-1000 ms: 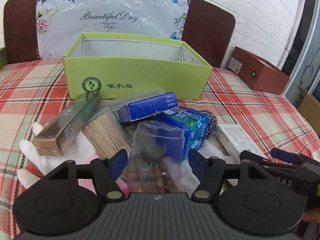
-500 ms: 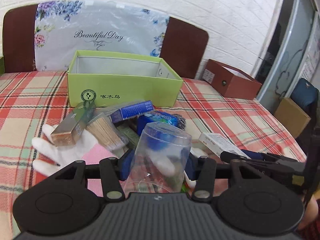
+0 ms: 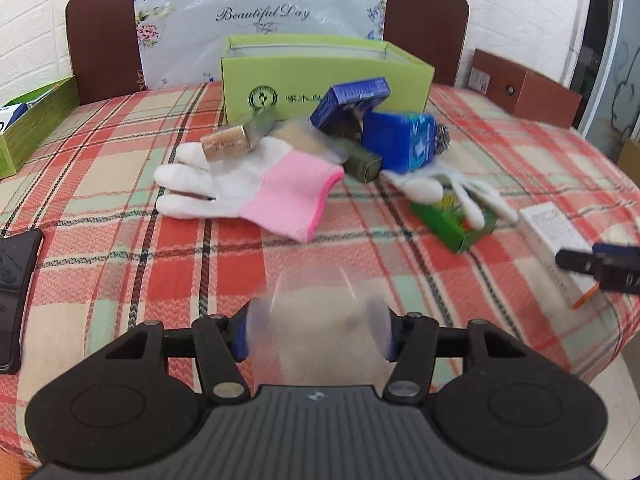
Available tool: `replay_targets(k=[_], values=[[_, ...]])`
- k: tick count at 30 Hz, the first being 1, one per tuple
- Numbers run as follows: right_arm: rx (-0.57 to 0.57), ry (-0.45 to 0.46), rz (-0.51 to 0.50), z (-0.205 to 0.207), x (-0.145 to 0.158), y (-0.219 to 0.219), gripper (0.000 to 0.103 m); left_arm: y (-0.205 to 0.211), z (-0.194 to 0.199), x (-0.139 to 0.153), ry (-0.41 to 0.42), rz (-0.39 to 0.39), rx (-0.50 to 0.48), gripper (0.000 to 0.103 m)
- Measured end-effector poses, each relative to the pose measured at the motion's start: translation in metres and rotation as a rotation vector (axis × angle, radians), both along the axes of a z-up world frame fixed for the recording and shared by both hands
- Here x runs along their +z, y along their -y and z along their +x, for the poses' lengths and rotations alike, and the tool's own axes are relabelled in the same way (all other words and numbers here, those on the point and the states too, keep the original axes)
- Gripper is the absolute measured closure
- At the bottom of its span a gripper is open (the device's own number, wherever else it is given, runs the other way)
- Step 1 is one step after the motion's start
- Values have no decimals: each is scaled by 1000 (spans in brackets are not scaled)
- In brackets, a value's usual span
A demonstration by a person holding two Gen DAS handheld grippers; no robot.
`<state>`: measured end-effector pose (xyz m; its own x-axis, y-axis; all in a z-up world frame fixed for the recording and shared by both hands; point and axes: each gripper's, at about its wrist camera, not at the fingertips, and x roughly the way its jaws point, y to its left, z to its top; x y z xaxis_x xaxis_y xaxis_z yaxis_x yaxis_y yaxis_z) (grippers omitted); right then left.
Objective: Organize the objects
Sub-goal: 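Lift the cup with left tool while right tool lifts the medicine box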
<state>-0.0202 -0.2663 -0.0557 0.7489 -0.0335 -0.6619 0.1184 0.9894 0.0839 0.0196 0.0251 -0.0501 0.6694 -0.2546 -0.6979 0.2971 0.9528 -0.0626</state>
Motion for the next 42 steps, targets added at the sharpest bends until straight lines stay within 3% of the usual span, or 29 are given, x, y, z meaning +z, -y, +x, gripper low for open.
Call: replay_targets(k=[19, 21, 28, 31, 34, 42], values=[[28, -44, -42, 19, -11, -8, 18, -14, -17, -6, -29, 25, -14, 40], [29, -48, -40, 19, -12, -8, 18, -15, -13, -4, -29, 11, -30, 46], [14, -57, -41, 20, -15, -8, 18, 4, 28, 3, 12, -28, -31, 46], [21, -58, -39, 20, -13, -9, 18, 5, 22, 11, 40, -9, -38, 42], [21, -59, -38, 21, -14, -7, 18, -4, 6, 13, 57, -2, -31, 30], [35, -66, -55, 26, -17, -8, 16, -7, 10, 4, 27, -38, -9, 29]])
